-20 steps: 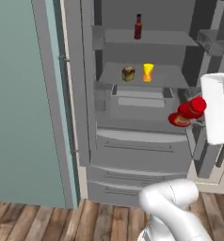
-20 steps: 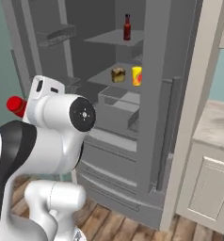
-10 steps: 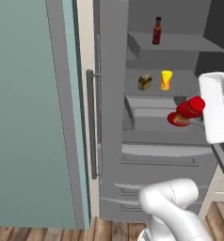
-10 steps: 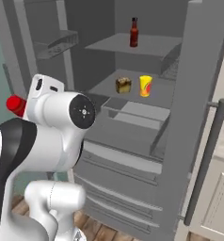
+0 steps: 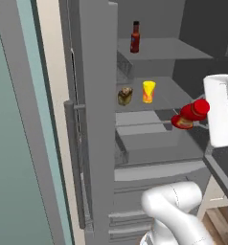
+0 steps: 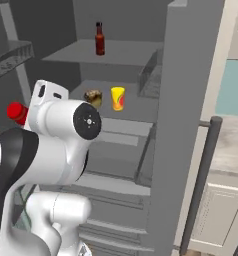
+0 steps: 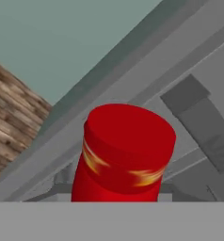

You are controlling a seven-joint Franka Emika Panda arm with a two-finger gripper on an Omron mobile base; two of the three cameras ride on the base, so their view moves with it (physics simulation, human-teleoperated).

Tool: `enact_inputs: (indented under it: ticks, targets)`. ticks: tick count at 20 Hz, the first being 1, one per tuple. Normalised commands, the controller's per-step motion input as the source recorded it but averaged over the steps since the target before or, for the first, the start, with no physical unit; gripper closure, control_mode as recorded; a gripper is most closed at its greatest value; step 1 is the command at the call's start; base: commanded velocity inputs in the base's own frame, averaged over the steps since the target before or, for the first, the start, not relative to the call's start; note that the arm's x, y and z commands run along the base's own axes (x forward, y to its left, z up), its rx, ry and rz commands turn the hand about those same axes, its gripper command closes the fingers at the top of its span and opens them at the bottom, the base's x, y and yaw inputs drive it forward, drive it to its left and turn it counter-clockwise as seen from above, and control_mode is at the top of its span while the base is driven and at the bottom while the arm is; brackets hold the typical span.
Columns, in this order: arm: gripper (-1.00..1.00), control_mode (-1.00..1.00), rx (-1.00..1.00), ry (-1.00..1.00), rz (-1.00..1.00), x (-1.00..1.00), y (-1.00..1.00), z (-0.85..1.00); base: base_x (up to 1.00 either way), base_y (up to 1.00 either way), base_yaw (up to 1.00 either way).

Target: Place the ketchup and condiment bottle from the counter to the top shelf of the fridge. If the existing items in the fridge are on the top shelf, move them to other shelves.

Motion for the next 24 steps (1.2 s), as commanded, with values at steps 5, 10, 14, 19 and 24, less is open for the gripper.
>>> enact_inputs:
  ticks: [5,10,14,19,24]
  targets:
    - [1.00,1.00,0.00,0.00,0.00,0.00,0.00,0.00,0.71,0.21,-0.14]
    - [1.00,1.00,0.00,0.00,0.00,0.00,0.00,0.00,0.64,0.03,-0.05]
    - [1.00,1.00,0.00,0.00,0.00,0.00,0.00,0.00,0.47,0.00,-0.04]
    - [1.00,-1.00,0.07,0.00,-0.25,0.31,-0.03,0.49,0.00,0.00,0.00]
    - [1.00,-1.00,0.19,0.00,-0.32,0.41,-0.19,0.67,0.00,0.00,0.00]
